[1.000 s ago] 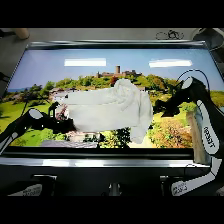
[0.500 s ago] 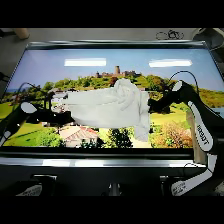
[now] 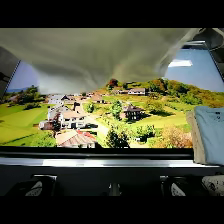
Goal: Fold the shirts.
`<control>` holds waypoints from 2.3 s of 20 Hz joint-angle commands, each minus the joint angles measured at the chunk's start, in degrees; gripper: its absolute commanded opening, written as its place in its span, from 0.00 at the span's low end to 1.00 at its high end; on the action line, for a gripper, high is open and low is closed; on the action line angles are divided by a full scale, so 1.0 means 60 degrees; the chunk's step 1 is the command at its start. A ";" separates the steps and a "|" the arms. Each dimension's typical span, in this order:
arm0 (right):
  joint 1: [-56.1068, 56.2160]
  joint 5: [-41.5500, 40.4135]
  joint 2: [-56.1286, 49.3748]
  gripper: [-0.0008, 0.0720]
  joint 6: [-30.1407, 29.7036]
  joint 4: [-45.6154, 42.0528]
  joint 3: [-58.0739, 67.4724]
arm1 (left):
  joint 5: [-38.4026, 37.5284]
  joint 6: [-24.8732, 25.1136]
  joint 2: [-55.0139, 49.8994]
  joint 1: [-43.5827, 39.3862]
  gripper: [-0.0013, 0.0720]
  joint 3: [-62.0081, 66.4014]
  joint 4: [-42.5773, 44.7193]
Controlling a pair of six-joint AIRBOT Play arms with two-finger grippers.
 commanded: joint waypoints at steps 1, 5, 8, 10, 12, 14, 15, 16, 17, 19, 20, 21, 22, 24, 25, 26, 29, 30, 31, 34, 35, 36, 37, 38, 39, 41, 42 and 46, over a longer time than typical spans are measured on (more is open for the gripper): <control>-0.0051 -0.0361 0.2521 0.04 0.0233 -0.0503 0.0623 | -0.0029 -0.0809 0.1111 0.0211 0.05 0.1712 0.0342; -0.0051 0.0885 0.2936 0.04 0.0627 -0.1257 0.0623 | -0.0364 -0.0812 0.1661 0.0211 0.05 0.0743 0.0412; -0.0051 0.2080 0.2546 0.04 0.0725 -0.1643 0.0623 | -0.1381 -0.0805 0.1249 0.0211 0.05 0.0688 0.0696; -0.0051 0.3045 0.1953 0.04 0.0721 -0.1818 0.0623 | -0.2517 -0.0780 0.0674 0.0211 0.05 0.0623 0.1107; -0.0051 0.4142 0.0903 0.04 0.0688 -0.1825 0.0619 | -0.3424 -0.0765 -0.0073 0.0211 0.05 0.0055 0.1461; -0.0051 0.5246 -0.0608 0.04 0.0696 -0.1614 0.0572 | -0.3592 -0.0612 -0.0852 0.0211 0.05 -0.1140 0.1486; -0.0051 0.5730 -0.1424 0.04 0.0707 -0.1366 0.0474 | -0.3577 -0.0532 -0.1260 0.0211 0.05 -0.1854 0.1486; -0.0007 0.5952 -0.2331 0.04 0.0780 -0.1082 0.0284 | -0.3508 -0.0514 -0.1745 0.0211 0.05 -0.2685 0.1486; 0.0149 0.5938 -0.3228 0.04 0.0958 -0.1162 0.0084 | -0.3260 -0.0510 -0.2237 0.0208 0.05 -0.3457 0.1483; 0.0627 0.5431 -0.4921 0.04 0.1129 -0.1483 -0.0015 | -0.2251 -0.0364 -0.3413 0.0208 0.05 -0.4670 0.1479; 0.0867 0.4787 -0.5745 0.04 0.1286 -0.1483 -0.0015 | -0.1854 -0.0368 -0.4047 0.0208 0.05 -0.4849 0.1468; 0.1093 0.4116 -0.6441 0.04 0.1457 -0.1424 -0.0015 | -0.1534 -0.0368 -0.4761 0.0211 0.05 -0.4816 0.1355; 0.1282 0.3421 -0.7020 0.04 0.1730 -0.1384 -0.0015 | -0.1268 -0.0368 -0.5373 0.0208 0.05 -0.4681 0.1239; 0.1446 0.2109 -0.7770 0.04 0.2244 -0.1118 -0.0015 | -0.0798 -0.0364 -0.6481 0.0211 0.06 -0.4215 0.0838; 0.1443 0.1483 -0.8014 0.04 0.2401 -0.0907 -0.0015 | -0.0568 -0.0357 -0.6947 0.0208 0.06 -0.3912 0.0721; 0.1443 0.0947 -0.8160 0.04 0.2667 -0.0790 -0.0015 | -0.0393 -0.0368 -0.7315 0.0211 0.06 -0.3628 0.0652; 0.1443 0.0066 -0.8353 0.04 0.3315 -0.0790 -0.0015 | -0.0073 -0.0368 -0.8127 0.0208 0.06 -0.3024 0.0084; 0.1443 0.0109 -0.8400 0.04 0.3311 -0.0783 -0.0015 | -0.0073 -0.0368 -0.8291 0.0208 0.06 -0.3005 -0.0189; 0.1443 0.0361 -0.8419 0.05 0.3300 -0.0790 -0.0015 | -0.0226 -0.0361 -0.8375 0.0200 0.06 -0.3005 -0.0353; 0.1330 0.2816 -0.7901 0.04 0.2116 -0.1005 0.0007 | -0.1581 0.0597 -0.8040 0.0441 0.06 -0.2998 -0.0135; 0.1279 0.4167 -0.7734 0.04 0.1887 -0.1428 0.0007 | -0.2415 0.0586 -0.7927 0.0579 0.06 -0.3002 0.0208; 0.1286 0.5384 -0.7719 0.04 0.1902 -0.1909 0.0004 | -0.3351 0.0514 -0.7945 0.0692 0.06 -0.3027 0.0441; 0.1286 0.6397 -0.7814 0.04 0.1902 -0.2167 -0.0120 | -0.4000 0.0415 -0.8021 0.0758 0.06 -0.3177 0.0525; 0.1286 0.6499 -0.7839 0.04 0.2036 -0.2022 -0.0565 | -0.4313 0.0368 -0.8109 0.0754 0.06 -0.3457 0.0517; 0.1304 0.6076 -0.7850 0.04 0.2193 -0.1701 -0.1078 | -0.4313 0.0368 -0.8204 0.0703 0.06 -0.3836 0.0488; 0.1304 0.4987 -0.7872 0.04 0.2499 -0.0812 -0.1985 | -0.4018 0.0288 -0.8389 0.0601 0.06 -0.4320 0.0481; 0.1304 0.4605 -0.7876 0.05 0.2783 -0.0543 -0.2167 | -0.3803 0.0117 -0.8440 0.0586 0.07 -0.4350 0.0430; 0.1137 0.4470 -0.7471 0.62 0.3107 -0.0346 -0.2011 | -0.4350 0.0018 -0.8298 0.0729 0.73 -0.3628 0.0109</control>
